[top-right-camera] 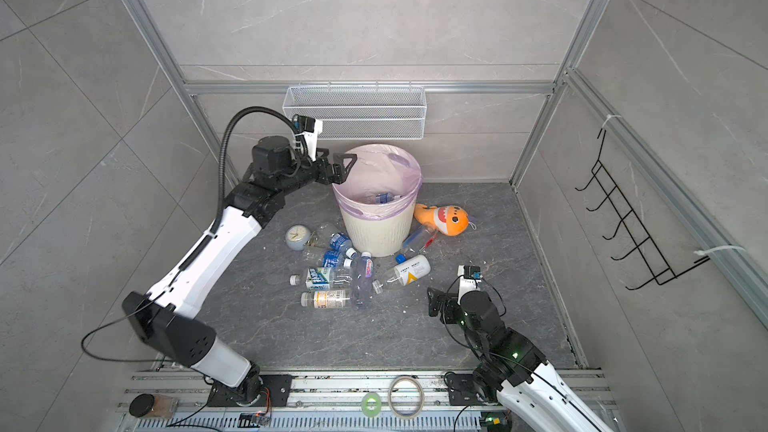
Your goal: Throw the plastic bottles in the bin
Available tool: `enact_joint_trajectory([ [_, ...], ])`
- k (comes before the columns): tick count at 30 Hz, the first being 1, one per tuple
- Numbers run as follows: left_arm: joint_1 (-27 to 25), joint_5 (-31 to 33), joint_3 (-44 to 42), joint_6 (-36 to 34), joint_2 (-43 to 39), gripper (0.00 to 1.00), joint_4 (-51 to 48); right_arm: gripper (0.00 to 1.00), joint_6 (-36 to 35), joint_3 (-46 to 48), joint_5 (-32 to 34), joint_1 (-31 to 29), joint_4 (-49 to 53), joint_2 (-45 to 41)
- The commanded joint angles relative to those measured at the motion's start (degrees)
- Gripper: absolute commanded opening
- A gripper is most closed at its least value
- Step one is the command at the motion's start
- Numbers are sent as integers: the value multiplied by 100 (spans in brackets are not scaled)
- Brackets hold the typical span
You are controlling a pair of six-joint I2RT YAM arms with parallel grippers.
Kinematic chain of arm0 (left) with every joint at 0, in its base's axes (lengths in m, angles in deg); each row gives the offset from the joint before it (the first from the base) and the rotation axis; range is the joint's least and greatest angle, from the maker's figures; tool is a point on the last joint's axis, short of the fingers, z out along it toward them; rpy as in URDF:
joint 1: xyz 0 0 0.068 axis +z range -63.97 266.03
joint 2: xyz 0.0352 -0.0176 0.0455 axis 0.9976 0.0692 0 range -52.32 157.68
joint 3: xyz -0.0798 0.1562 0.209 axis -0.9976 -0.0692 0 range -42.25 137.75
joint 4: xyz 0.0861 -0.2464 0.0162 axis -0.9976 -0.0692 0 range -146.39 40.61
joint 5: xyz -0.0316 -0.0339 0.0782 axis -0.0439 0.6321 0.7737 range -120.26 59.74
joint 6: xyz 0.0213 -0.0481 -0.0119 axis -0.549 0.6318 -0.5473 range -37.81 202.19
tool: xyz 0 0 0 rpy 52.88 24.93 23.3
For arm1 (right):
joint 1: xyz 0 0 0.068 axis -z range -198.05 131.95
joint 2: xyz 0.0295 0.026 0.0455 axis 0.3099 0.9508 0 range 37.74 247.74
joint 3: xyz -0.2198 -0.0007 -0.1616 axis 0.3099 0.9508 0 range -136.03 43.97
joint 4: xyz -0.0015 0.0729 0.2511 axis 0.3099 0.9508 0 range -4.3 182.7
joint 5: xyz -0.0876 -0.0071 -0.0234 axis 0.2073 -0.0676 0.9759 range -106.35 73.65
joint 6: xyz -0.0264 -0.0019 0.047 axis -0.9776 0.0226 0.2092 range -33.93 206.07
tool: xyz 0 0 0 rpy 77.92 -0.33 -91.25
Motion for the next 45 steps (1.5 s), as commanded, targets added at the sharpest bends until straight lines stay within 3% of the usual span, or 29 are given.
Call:
enact_joint_trajectory([
  [1, -22, -25, -457, 134, -833, 100, 502, 100, -13, 69, 66, -25, 7, 75],
  [11, -31, 325, -2551, 271, -2166, 100, 658, 100, -13, 29, 66, -24, -13, 221],
  [23, -31, 520, -4318, 465, -3357, 100, 575, 100, -4, 23, 103, -24, -35, 271],
  [36, -92, 564, -6135, 1175, -3929, 99, 1158, 100, 100, -253, 302, -21, -15, 1077],
  [45, -140, 765, -6855, 1059, -4198, 100, 1233, 99, 628, -575, 348, -30, 107, 1694],
])
